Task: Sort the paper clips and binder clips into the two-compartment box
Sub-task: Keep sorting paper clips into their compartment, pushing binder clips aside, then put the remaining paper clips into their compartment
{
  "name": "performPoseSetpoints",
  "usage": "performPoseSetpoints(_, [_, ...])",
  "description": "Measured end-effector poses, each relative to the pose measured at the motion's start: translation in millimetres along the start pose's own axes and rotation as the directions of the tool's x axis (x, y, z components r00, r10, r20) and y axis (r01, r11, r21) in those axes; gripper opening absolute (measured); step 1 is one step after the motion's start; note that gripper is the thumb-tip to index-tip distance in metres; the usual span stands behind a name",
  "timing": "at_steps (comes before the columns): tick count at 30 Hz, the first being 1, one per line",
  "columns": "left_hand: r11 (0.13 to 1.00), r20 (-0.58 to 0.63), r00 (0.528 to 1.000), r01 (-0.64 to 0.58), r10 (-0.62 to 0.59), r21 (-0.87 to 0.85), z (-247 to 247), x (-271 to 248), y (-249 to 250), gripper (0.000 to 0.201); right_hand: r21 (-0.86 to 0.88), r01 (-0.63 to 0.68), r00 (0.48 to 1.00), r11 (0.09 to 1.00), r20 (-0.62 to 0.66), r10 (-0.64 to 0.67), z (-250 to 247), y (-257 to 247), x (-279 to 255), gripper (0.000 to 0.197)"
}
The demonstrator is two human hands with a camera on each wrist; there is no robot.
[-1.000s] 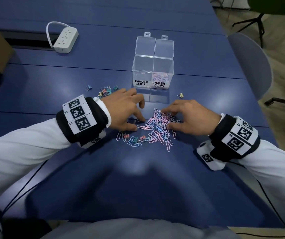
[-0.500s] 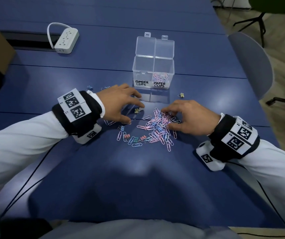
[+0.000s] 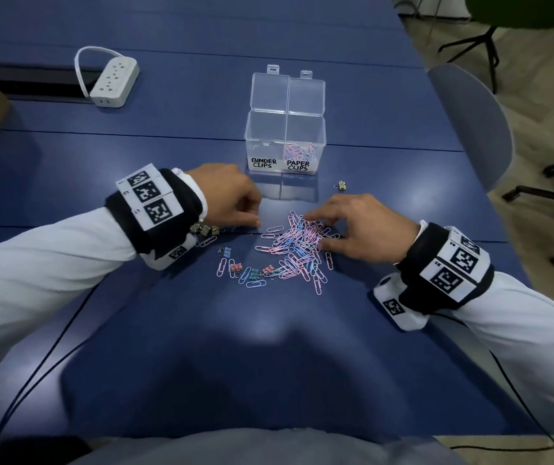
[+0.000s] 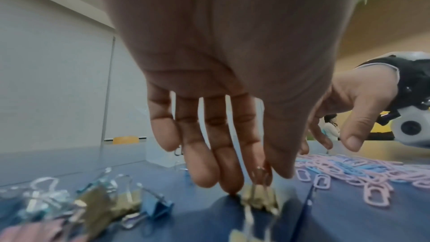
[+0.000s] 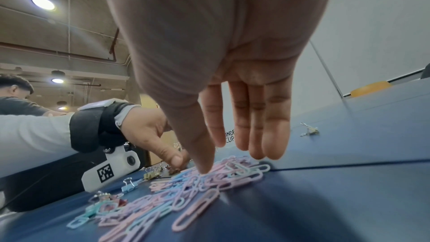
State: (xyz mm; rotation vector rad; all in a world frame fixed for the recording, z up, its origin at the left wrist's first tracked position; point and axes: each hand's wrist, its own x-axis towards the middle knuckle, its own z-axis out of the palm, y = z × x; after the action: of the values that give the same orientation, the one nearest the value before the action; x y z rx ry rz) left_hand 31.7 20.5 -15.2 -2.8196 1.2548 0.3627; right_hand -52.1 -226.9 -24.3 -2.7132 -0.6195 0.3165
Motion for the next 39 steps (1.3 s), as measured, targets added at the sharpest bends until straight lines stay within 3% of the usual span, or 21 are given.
performPoseSetpoints(5, [1.000,-0.021,1.000,0.007,-0.007,-0.018,-3,-3,5,0.032,-0.051,0.062,0.995,0.997,0.087,-0.057,-1,-5,13,0.052])
performPoseSetpoints(7, [0.999,-0.022,1.000,-0.011,0.011,-0.033,-4,0,16,0.040,-0.074,0.077,0.992,0.994,0.105,-0.069,1,-10,20,0.046])
performPoseSetpoints(13, [0.992,0.065,0.998,0.024,-0.016,-0.127,0,14,41,0.058,-0.152,-0.002,0.998,0.988,0.063,0.012,0,-12,31,0.024])
performPoseSetpoints(19, [0.989,0.050,0.997,0.063,-0.057,-0.132,4,18,50,0.064,-0.114,-0.014,1.000,0.993,-0.008,0.014,-6,-10,22,0.029])
performPoseSetpoints(24, [0.985,0.052,0.997,0.060,-0.052,-0.163,3,21,55,0.038,-0.160,-0.019,0.994,0.987,0.099,0.035,-12,-8,11,0.052])
performPoseSetpoints(30, [0.981,-0.002,0.999,0.038,-0.039,-0.191,2,18,56,0.020,-0.160,-0.004,0.998,0.987,0.056,0.013,-3,-10,23,0.025])
performPoseSetpoints(39, [0.956,-0.077,0.995,0.037,-0.062,-0.291,-3,12,46,0.017,-0.151,-0.033,0.999,0.988,0.003,0.034,-2,-11,24,0.021])
